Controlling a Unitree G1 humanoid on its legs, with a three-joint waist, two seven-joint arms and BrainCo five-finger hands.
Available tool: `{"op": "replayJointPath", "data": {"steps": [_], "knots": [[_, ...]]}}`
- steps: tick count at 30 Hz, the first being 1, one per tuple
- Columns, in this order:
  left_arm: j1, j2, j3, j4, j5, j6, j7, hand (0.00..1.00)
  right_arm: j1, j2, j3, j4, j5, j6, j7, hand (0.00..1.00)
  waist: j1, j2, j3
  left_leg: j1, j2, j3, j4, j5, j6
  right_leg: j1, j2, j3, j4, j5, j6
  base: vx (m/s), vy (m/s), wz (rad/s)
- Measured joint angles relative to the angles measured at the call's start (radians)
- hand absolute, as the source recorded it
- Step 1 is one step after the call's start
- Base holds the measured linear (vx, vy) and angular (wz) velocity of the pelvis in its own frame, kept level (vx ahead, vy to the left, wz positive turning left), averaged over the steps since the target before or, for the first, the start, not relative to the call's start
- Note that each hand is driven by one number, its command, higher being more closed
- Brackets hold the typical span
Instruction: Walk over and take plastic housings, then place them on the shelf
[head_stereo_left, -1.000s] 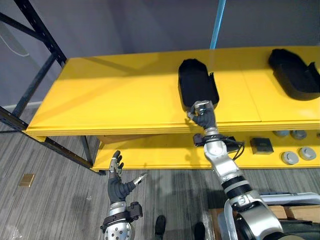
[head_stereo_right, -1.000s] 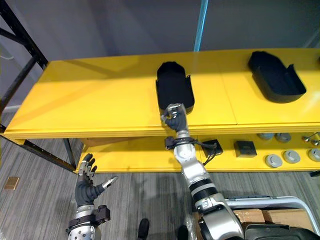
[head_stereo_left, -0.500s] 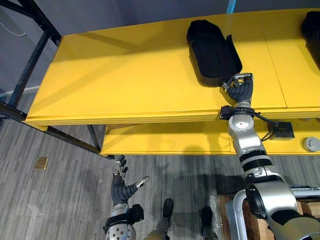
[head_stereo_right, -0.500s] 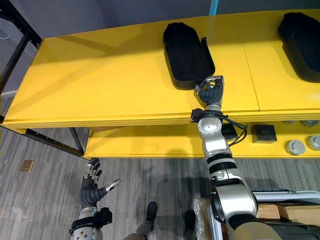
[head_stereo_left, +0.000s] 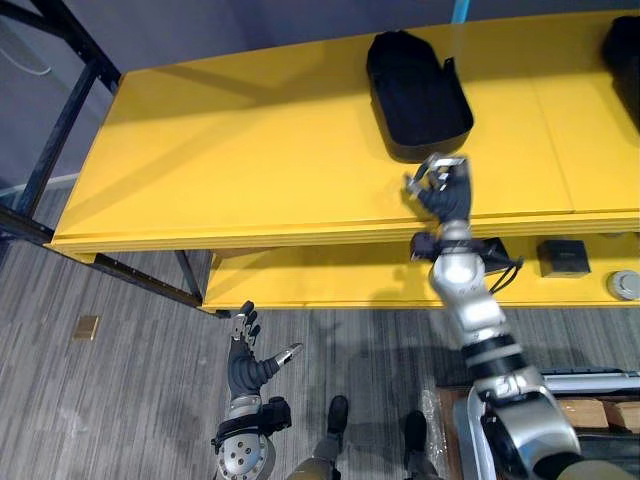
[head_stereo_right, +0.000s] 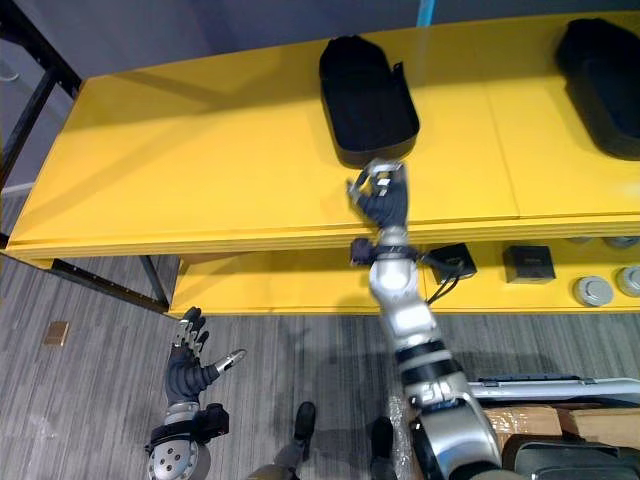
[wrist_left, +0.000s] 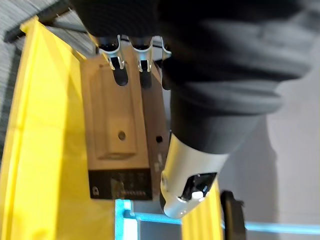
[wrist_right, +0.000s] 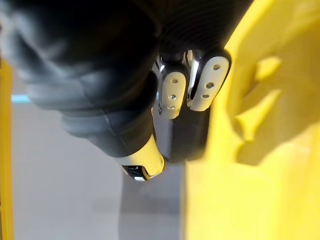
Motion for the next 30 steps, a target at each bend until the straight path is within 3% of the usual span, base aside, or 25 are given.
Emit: {"op": "replayJointPath", "data": {"steps": [1,2,5,7,9,12,14,15,17,18,20,24,26,28,29,30], "knots": [[0.005,0.000,0.000,0.000,0.000,0.003,-0.010,0.00,0.047,0.009,0.008,-0.024,-0.002,0.000,0.014,1.00,0.000,-0.010,-0.004,0.016,0.005,0.009,0.000,-0.005,-0.006,0.010,0.004,0.013,0.000,0.000,0.000,-0.01,-0.009,-0.22],[0.011,0.000,0.003,-0.001,0.000,0.004,-0.016,0.00,0.089,0.023,0.010,-0.051,-0.008,0.000,0.023,0.00,-0.003,-0.019,-0.009,0.028,0.007,0.017,-0.004,-0.011,-0.009,0.018,0.004,0.017,0.000,-0.007,0.000,-0.01,-0.021,-0.26],[0.026,0.000,0.005,0.000,0.000,0.015,-0.039,0.00,0.273,0.055,0.006,-0.245,-0.037,-0.002,0.044,0.00,-0.043,-0.059,-0.039,0.048,0.014,0.034,-0.004,-0.021,-0.011,0.031,0.010,0.032,-0.001,-0.014,0.007,0.00,-0.016,-0.18],[0.031,0.000,0.008,0.000,0.000,0.024,-0.049,0.00,0.372,0.065,-0.011,-0.334,-0.042,-0.003,0.053,0.00,-0.053,-0.086,-0.057,0.061,0.018,0.059,-0.004,-0.025,-0.013,0.034,0.013,0.052,-0.001,-0.014,0.007,0.02,0.008,-0.34],[0.053,0.003,0.023,0.002,0.003,0.038,-0.060,0.00,0.575,0.099,-0.055,-0.473,-0.049,-0.011,0.076,0.00,-0.086,-0.133,-0.098,0.104,0.024,0.117,-0.004,-0.045,-0.010,0.047,0.019,0.112,0.004,-0.014,0.012,0.05,0.023,-0.72],[0.077,0.003,0.042,0.008,0.023,0.045,-0.069,0.00,0.753,0.114,-0.118,-0.566,-0.072,-0.020,0.104,0.00,-0.116,-0.163,-0.135,0.159,0.032,0.214,0.000,-0.078,-0.010,0.050,0.033,0.211,0.022,-0.017,0.017,0.07,0.043,-0.97],[0.090,0.003,0.041,0.017,0.032,0.045,-0.081,0.00,0.856,0.121,-0.175,-0.588,-0.075,-0.031,0.123,0.00,-0.143,-0.168,-0.168,0.192,0.034,0.279,0.004,-0.111,-0.014,0.047,0.044,0.286,0.032,-0.019,0.020,0.05,0.086,-1.16],[0.086,0.000,0.042,0.025,0.049,0.046,-0.088,0.00,0.925,0.128,-0.222,-0.590,-0.078,-0.031,0.126,0.00,-0.166,-0.171,-0.196,0.184,0.024,0.278,0.061,-0.160,-0.017,0.038,0.050,0.345,0.037,-0.019,0.021,0.04,0.116,-1.26],[0.077,-0.001,0.045,0.021,0.060,0.047,-0.089,0.00,0.966,0.129,-0.263,-0.595,-0.078,-0.031,0.126,0.00,-0.167,-0.170,-0.202,0.152,0.000,0.134,0.177,-0.242,-0.004,0.028,0.063,0.404,0.048,-0.018,0.024,0.02,0.093,-1.34],[0.078,-0.020,0.056,0.010,0.063,0.046,-0.089,0.00,1.003,0.125,-0.300,-0.596,-0.079,-0.031,0.126,0.00,-0.161,-0.155,-0.211,0.128,-0.027,-0.058,0.310,-0.353,0.000,0.025,0.099,0.489,0.050,-0.008,0.038,0.01,0.098,-1.67],[0.074,-0.026,0.058,0.010,0.073,0.046,-0.089,0.00,1.056,0.130,-0.331,-0.596,-0.079,-0.032,0.127,0.00,-0.180,-0.138,-0.222,0.113,-0.034,-0.106,0.413,-0.436,0.014,0.029,0.135,0.560,0.056,0.000,0.050,-0.01,0.168,-1.37],[0.038,-0.031,0.048,0.002,0.100,0.046,-0.084,0.00,1.220,0.177,-0.358,-0.670,-0.094,-0.030,0.134,0.00,-0.191,-0.139,-0.221,0.119,-0.005,0.040,0.502,-0.481,0.026,0.015,0.180,0.674,0.119,0.005,0.060,-0.05,0.220,-1.06],[0.018,-0.032,0.042,-0.014,0.101,0.044,-0.076,0.00,1.286,0.204,-0.359,-0.736,-0.111,-0.031,0.133,0.00,-0.194,-0.138,-0.218,0.117,0.012,0.162,0.552,-0.492,0.047,-0.001,0.198,0.742,0.137,0.019,0.086,-0.13,0.128,-1.23],[-0.004,-0.028,0.059,-0.022,0.110,0.043,-0.074,0.00,1.273,0.213,-0.359,-0.732,-0.117,-0.030,0.132,0.00,-0.183,-0.135,-0.199,0.124,0.053,0.308,0.555,-0.498,0.064,-0.060,0.141,0.503,0.154,0.012,0.081,-0.19,0.057,-1.29],[-0.008,-0.029,0.087,-0.025,0.110,0.043,-0.071,0.00,1.256,0.221,-0.359,-0.722,-0.123,-0.029,0.130,0.00,-0.182,-0.128,-0.191,0.141,0.093,0.412,0.544,-0.495,0.069,-0.095,0.086,0.227,0.213,-0.002,0.073,-0.13,0.040,-1.05],[-0.007,-0.034,0.105,-0.030,0.110,0.044,-0.068,0.00,1.247,0.225,-0.360,-0.717,-0.135,-0.027,0.124,0.00,-0.179,-0.127,-0.189,0.158,0.105,0.461,0.524,-0.491,0.072,-0.104,0.054,0.090,0.259,-0.022,0.053,-0.12,0.059,-1.36]]}}
